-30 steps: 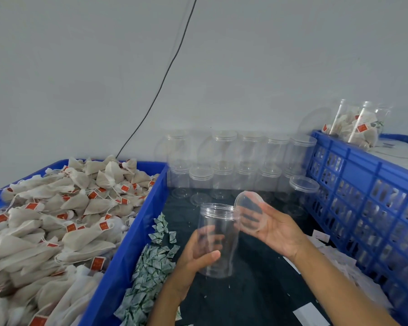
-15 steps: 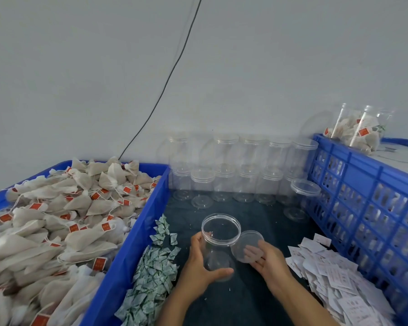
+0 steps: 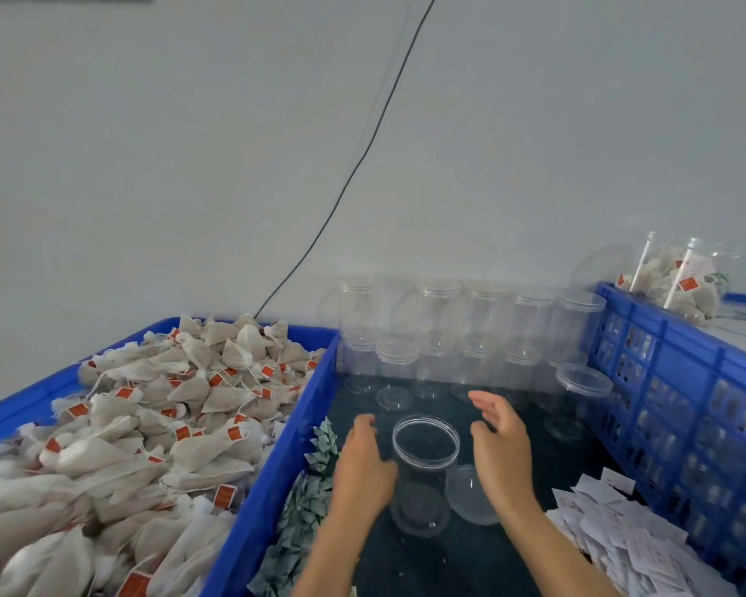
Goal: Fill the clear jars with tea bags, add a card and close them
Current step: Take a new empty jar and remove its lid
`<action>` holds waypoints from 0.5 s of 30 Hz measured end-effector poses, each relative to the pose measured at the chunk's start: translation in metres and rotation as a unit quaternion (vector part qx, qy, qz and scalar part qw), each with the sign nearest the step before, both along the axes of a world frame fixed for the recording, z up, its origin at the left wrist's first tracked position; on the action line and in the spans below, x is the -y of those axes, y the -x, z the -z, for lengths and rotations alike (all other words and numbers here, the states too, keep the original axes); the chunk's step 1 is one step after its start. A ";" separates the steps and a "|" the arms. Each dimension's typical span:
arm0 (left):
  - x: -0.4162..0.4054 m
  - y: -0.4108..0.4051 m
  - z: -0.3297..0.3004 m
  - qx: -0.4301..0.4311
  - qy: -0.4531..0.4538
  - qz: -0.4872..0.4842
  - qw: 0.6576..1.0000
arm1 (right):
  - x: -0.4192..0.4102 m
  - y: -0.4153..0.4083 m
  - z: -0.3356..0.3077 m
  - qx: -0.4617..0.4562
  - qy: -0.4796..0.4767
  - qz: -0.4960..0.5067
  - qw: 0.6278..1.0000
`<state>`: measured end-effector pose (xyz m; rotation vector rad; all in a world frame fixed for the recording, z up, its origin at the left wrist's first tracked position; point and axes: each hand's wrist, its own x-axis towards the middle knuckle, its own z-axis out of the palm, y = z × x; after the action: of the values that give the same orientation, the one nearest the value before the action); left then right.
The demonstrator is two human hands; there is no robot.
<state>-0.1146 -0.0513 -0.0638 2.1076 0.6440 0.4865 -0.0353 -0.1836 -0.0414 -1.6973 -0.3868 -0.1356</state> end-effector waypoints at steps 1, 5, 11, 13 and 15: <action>-0.002 0.001 -0.012 0.021 -0.004 -0.023 1.000 | -0.010 0.007 -0.010 0.028 -0.014 -0.008 0.999; -0.016 0.008 -0.055 0.000 -0.143 -0.104 0.984 | -0.061 0.032 -0.041 0.060 -0.064 -0.078 0.993; -0.088 0.036 -0.074 -0.245 -0.278 -0.138 0.918 | -0.133 0.065 -0.048 0.028 -0.040 -0.199 0.979; -0.115 0.056 -0.065 -0.319 -0.262 -0.123 0.902 | -0.153 0.073 -0.044 0.003 -0.010 -0.239 0.971; -0.137 0.077 -0.048 -0.367 -0.225 -0.087 0.899 | -0.171 0.079 -0.040 -0.053 0.008 -0.275 0.960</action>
<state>-0.1911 0.0859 -0.0154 2.6964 1.2493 -0.1167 -0.1140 -0.0123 -0.0014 -1.5461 -0.7633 0.3657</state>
